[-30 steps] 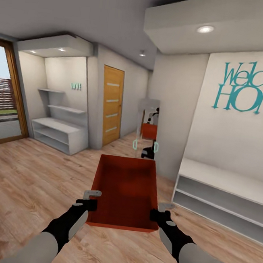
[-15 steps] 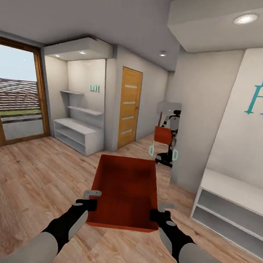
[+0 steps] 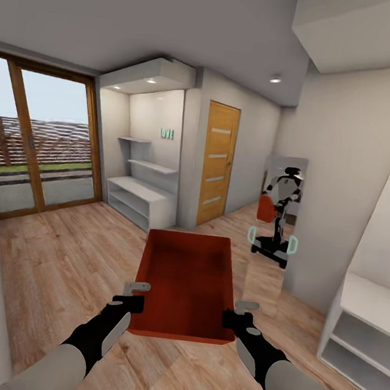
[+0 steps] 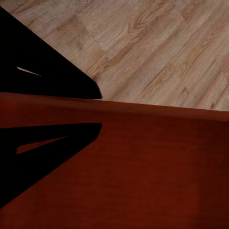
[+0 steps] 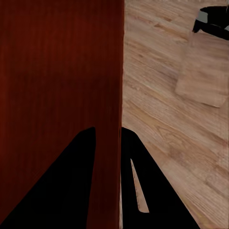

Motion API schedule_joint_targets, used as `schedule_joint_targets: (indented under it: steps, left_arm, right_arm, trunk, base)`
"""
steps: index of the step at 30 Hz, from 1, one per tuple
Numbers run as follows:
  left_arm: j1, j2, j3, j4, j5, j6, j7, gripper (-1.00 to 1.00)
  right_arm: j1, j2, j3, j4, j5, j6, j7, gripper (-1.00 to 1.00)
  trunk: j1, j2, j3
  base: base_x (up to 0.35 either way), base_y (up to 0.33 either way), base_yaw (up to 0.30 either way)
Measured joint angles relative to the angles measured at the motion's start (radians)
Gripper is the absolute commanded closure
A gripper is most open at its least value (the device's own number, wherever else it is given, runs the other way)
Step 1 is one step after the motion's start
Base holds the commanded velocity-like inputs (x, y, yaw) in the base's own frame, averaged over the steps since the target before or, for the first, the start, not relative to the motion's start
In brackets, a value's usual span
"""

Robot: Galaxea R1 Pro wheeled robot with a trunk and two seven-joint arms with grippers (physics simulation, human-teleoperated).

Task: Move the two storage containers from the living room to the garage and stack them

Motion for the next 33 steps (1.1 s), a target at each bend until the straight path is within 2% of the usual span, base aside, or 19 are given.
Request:
schedule_joint_targets:
  steps: [12, 33]
  left_arm:
    - [0.000, 0.000, 0.000, 0.000, 0.000, 0.000, 0.000, 1.00]
    - [0.000, 0.000, -0.001, 0.000, 0.001, 0.000, 0.000, 1.00]
  right_arm:
    - [0.000, 0.000, 0.000, 0.000, 0.000, 0.000, -0.001, 1.00]
    - [0.000, 0.000, 0.000, 0.000, 0.000, 0.000, 0.000, 1.00]
  trunk:
    - [0.000, 0.000, 0.000]
    - [0.000, 0.000, 0.000]
  base:
    - [0.323, 0.000, 0.247]
    - [0.323, 0.000, 0.010]
